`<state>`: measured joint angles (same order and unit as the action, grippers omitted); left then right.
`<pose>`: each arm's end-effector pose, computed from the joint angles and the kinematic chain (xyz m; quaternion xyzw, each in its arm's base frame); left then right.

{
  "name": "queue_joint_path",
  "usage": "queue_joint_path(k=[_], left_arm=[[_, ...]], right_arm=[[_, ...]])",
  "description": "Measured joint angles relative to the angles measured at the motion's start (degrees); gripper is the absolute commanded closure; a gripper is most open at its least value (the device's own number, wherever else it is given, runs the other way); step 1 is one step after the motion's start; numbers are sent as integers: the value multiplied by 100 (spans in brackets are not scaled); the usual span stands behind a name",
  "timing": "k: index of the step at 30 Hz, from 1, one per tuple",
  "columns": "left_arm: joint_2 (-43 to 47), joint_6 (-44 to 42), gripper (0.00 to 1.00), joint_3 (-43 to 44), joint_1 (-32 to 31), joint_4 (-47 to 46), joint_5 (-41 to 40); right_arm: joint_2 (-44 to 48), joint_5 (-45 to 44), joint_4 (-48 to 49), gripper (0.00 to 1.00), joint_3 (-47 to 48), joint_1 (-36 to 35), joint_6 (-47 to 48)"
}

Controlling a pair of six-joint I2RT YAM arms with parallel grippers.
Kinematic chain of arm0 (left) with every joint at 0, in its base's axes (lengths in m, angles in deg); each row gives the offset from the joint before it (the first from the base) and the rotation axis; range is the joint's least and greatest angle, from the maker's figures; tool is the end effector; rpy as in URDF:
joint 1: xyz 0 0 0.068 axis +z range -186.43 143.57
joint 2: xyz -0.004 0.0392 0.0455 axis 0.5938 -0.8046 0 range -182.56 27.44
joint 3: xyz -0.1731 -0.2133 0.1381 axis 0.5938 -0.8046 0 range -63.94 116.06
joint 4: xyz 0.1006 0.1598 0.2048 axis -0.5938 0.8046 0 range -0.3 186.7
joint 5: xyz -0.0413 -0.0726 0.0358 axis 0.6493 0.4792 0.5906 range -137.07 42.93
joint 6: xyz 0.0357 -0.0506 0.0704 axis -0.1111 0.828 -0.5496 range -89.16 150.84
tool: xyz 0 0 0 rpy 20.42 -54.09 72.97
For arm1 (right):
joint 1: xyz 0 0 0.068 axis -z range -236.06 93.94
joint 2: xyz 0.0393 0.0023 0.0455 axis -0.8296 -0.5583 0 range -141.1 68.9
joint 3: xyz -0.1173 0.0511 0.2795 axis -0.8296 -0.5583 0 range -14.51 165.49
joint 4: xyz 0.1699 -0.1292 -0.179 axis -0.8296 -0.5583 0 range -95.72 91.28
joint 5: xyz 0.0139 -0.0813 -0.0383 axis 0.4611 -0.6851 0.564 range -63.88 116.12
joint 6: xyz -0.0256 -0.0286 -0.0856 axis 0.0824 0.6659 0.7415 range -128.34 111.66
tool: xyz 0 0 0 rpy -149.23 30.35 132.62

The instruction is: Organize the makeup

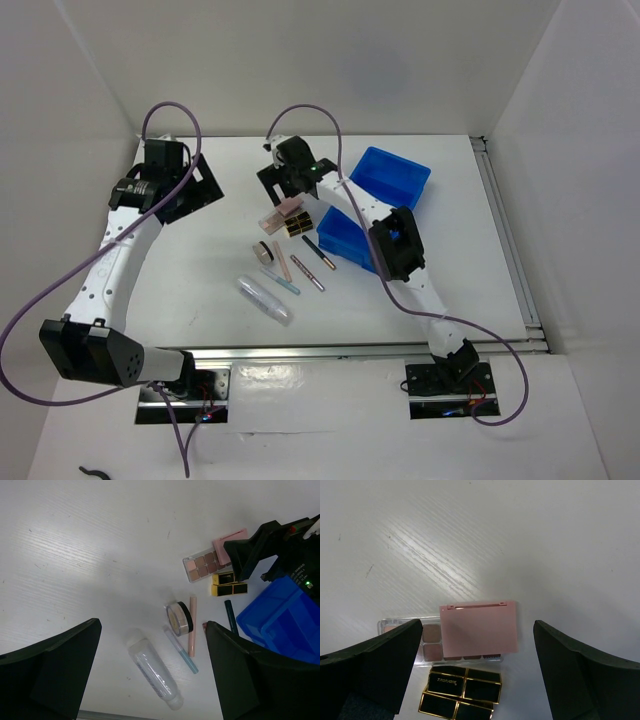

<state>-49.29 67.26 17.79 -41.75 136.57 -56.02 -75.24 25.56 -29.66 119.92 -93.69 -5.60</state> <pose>0.3253 -0.0171 0.3827 -0.2746 0.8685 -0.0784 0.4052 0.5174 0.3980 0.2005 -0.3116 0.8536 0.1209 0.3996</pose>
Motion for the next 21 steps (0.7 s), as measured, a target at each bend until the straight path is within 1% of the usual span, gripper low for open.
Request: queue_joint_path(k=[21], left_arm=[[-13, -20, 0, -55, 0, 2, -157]], right_arm=[[-446, 144, 116, 0, -85, 2, 127]])
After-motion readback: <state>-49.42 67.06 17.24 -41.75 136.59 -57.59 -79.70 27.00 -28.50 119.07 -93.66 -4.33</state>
